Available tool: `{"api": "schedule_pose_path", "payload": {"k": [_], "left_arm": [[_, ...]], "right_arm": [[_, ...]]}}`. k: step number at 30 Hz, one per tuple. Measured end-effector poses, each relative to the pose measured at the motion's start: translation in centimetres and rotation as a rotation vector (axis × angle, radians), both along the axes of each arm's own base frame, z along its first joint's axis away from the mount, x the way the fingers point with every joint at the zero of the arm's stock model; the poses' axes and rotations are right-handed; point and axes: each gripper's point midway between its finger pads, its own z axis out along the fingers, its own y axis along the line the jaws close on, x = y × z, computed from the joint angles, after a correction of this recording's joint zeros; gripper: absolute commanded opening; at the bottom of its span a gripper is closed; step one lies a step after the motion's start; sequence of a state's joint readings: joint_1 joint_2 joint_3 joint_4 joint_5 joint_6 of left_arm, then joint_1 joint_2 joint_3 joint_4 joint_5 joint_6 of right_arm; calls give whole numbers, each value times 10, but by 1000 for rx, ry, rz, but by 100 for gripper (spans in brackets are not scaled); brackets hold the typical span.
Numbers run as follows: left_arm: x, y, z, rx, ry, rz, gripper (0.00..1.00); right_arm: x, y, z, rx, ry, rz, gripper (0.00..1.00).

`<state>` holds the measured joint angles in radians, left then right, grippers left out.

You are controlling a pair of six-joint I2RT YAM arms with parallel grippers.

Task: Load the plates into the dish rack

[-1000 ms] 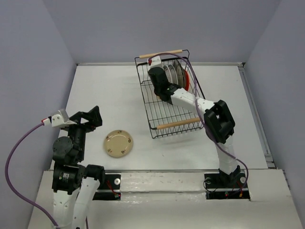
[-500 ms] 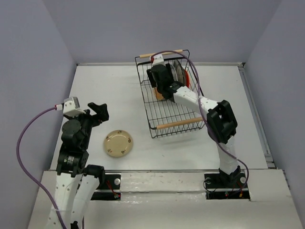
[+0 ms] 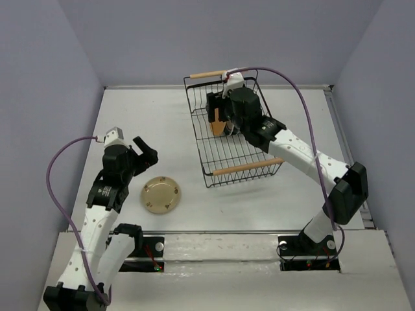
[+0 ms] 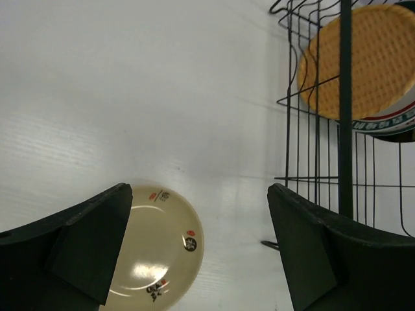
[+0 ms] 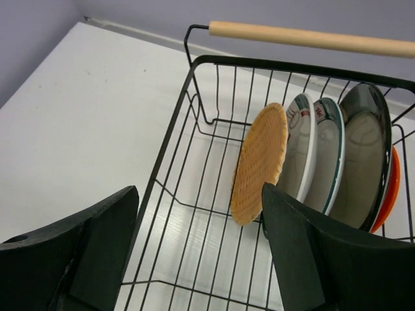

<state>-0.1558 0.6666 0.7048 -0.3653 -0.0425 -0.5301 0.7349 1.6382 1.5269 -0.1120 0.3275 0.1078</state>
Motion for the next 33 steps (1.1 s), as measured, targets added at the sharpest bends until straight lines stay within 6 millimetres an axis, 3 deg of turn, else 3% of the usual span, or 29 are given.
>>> {"api": "schedule_pose_path", "payload": {"k": [3,8,13,16,17,18,19,24,26,29,33], "left_arm": [[-10,-3,-32,-67,131,39,99],[-25,-4,-58,-123,245,86,99],[-26,-8,-97,-104,423,88,99],[-27,-16,-131,-113,540,61,90],[-30,-18,-141,-118,572,54,82],[-32,-21,-147,-127,583,43,72],[-35,-24,-156,-139,595,31,53],[-39,-33,-168,-175,613,-6,13],[-32,-35,-165,-183,584,-20,6],[-24,-38,-163,-196,558,-28,6],[-25,-41,-181,-205,589,-27,6]], "right_arm": [[-18,-1,-13,20,37,46,82],[-38,-3,-42,34,114,93,82],[-52,-2,-50,71,151,125,81],[-58,-1,-42,102,151,148,81],[-60,0,-39,114,148,154,80],[-61,0,-35,124,144,160,80],[-63,1,-33,132,142,165,80],[-74,-7,-19,164,116,174,80],[-80,-13,-17,170,110,174,79],[-85,-17,-15,177,105,175,79],[-89,-21,-11,186,98,175,78]]}}
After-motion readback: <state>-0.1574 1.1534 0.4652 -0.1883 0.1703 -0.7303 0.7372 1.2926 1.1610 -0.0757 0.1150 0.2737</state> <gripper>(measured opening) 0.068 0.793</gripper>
